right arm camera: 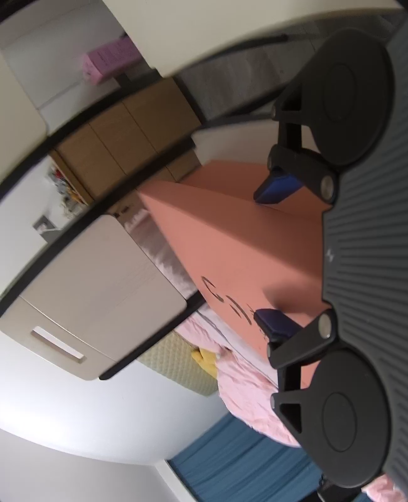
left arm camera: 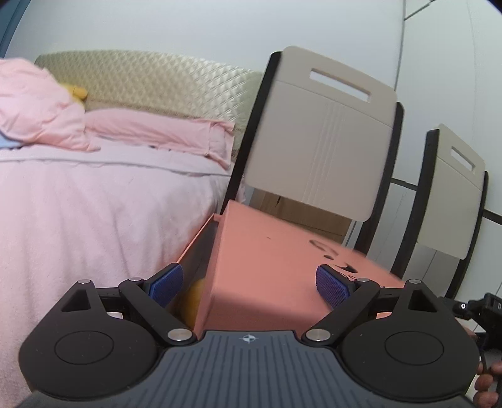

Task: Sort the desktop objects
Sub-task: 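Lower the lid onto the box rim with both grippers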

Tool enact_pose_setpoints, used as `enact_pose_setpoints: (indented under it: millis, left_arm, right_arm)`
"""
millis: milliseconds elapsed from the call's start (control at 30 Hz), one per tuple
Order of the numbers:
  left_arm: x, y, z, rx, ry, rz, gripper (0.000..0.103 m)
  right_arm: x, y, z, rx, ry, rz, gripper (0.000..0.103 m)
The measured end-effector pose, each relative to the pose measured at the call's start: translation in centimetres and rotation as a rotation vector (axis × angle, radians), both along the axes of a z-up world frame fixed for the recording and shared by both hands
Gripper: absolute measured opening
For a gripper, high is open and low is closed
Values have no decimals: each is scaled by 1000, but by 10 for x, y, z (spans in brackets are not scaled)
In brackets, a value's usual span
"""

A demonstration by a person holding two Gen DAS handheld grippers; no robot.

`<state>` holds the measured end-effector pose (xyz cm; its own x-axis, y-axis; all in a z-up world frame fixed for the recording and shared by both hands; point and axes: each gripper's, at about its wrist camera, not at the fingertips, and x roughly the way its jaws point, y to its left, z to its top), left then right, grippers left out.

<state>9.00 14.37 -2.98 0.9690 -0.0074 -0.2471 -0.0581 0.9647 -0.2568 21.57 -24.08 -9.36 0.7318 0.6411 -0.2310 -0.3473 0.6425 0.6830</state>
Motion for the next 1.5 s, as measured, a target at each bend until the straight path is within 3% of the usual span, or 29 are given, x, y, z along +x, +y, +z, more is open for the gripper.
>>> enact_pose_setpoints:
  millis: [100,367,500,600,867,1500]
  left_arm:
    - [-1,-6,1,28,-20,-6,94]
    - [-7,-19,-1,83,-61,-16,94]
    - [-8,-28,-2,128,-68,-14,94]
    - [-7,-32,-3,157,-66,-5,94]
    - [-5,-26,-3,148,-60,34,88]
    - [-1,-10,-3,168,-11,190,88]
  right_arm:
    - [-3,0,2,-10,-21,-32,83]
    - [-8,2,2,-3,-38,-66,83]
    - [-12,7,1,-28,-45,-98,81]
    - [-14,13,2,-56,-53,-107,74]
    - [-20,19,3,-82,-70,-133,70]
    - [-31,46,7,-98,-140,-82,66]
